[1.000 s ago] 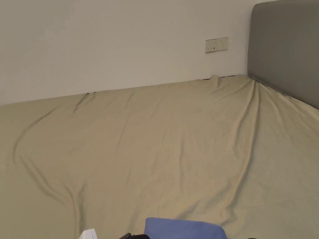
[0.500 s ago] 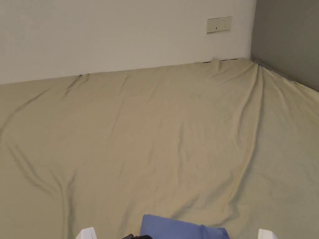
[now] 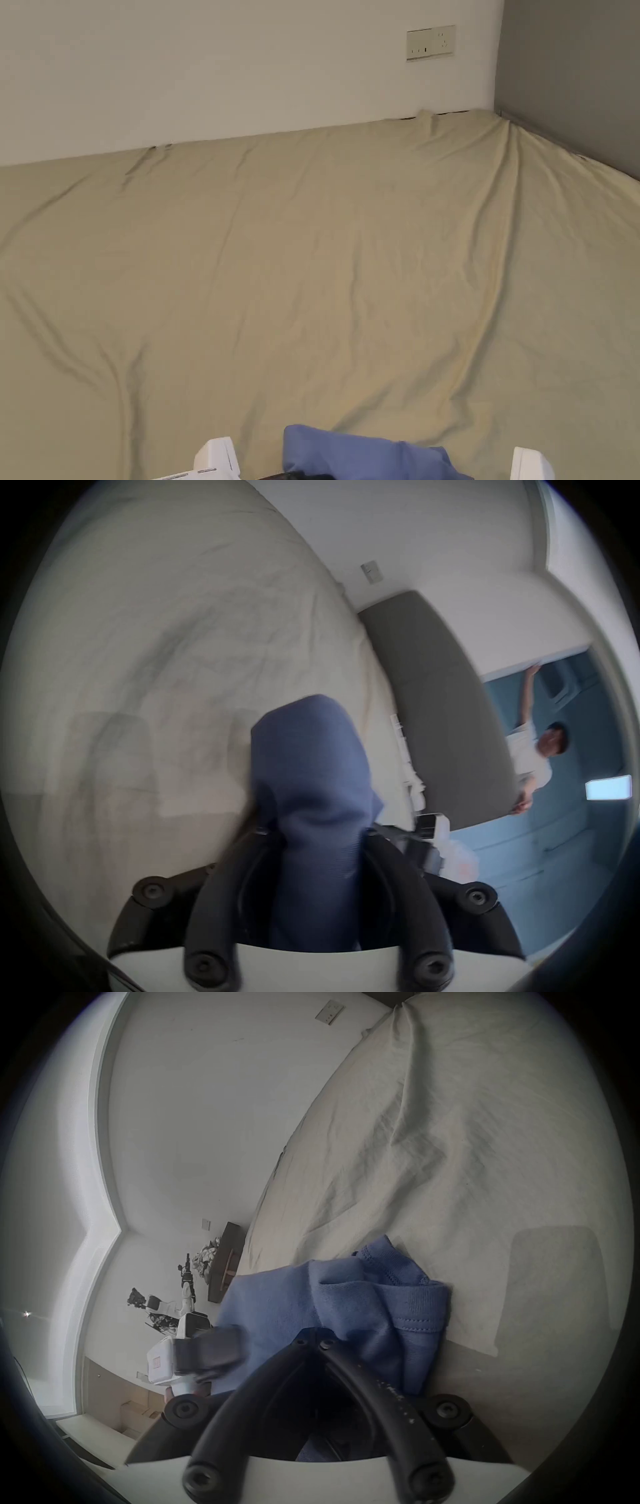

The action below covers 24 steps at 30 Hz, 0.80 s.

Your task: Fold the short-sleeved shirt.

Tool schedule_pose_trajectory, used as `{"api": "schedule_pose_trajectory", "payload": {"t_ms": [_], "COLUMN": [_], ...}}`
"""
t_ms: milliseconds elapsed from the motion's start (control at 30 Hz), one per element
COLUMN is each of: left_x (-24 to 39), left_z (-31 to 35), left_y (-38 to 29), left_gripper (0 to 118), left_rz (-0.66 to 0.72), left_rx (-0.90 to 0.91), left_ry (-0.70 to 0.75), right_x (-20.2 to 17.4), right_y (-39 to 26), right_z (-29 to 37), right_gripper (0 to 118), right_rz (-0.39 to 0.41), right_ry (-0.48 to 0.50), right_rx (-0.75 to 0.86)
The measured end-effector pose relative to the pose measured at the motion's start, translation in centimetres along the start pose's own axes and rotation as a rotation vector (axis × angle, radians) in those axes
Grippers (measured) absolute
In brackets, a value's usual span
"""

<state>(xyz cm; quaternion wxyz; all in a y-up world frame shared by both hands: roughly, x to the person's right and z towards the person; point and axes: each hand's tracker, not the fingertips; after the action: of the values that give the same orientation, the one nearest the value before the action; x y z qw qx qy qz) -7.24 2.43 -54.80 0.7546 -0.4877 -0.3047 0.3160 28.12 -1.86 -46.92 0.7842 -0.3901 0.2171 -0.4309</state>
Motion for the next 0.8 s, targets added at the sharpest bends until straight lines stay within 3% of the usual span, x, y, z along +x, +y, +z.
{"api": "schedule_pose_trajectory", "payload": {"t_ms": [67, 100, 200, 267, 400, 467, 567, 800], "left_x": [1.1, 4.2, 5.5, 5.3, 5.1, 4.7, 2.8, -3.6], "left_z": [1.2, 1.4, 1.3, 1.3, 3.3, 5.2, 8.8, 17.8], "left_y": [0.0, 0.4, 0.7, 1.4, 1.8, 2.1, 2.8, 4.4], "left_gripper": [31, 31, 31, 31, 30, 30, 30, 30], "left_rz": [-0.073, 0.017, -0.072, -0.03, -0.039, -0.062, -0.014, 0.083], "left_rx": [0.012, 0.127, 0.111, 0.089, 0.106, 0.14, 0.168, 0.191], "left_ry": [-0.038, -0.468, -0.414, -0.418, -0.42, -0.377, -0.321, -0.151], "right_x": [-0.2, -0.4, -1.5, -2.2, -5.2, -6.5, -8.0, -11.7], "right_y": [0.0, 0.0, -0.1, -0.3, -0.8, -1.0, -1.0, -2.5], "right_z": [0.2, 0.2, 0.1, 0.3, 0.8, 0.6, -0.4, -2.3], "right_gripper": [1, 1, 1, 1, 1, 1, 1, 1], "right_rz": [0.011, 0.039, 0.087, 0.13, 0.323, 0.373, 0.35, 0.413], "right_ry": [-0.005, -0.012, -0.048, -0.063, -0.105, -0.083, -0.01, 0.082], "right_rx": [0.005, 0.005, 0.013, 0.029, 0.091, 0.091, 0.076, 0.056]}}
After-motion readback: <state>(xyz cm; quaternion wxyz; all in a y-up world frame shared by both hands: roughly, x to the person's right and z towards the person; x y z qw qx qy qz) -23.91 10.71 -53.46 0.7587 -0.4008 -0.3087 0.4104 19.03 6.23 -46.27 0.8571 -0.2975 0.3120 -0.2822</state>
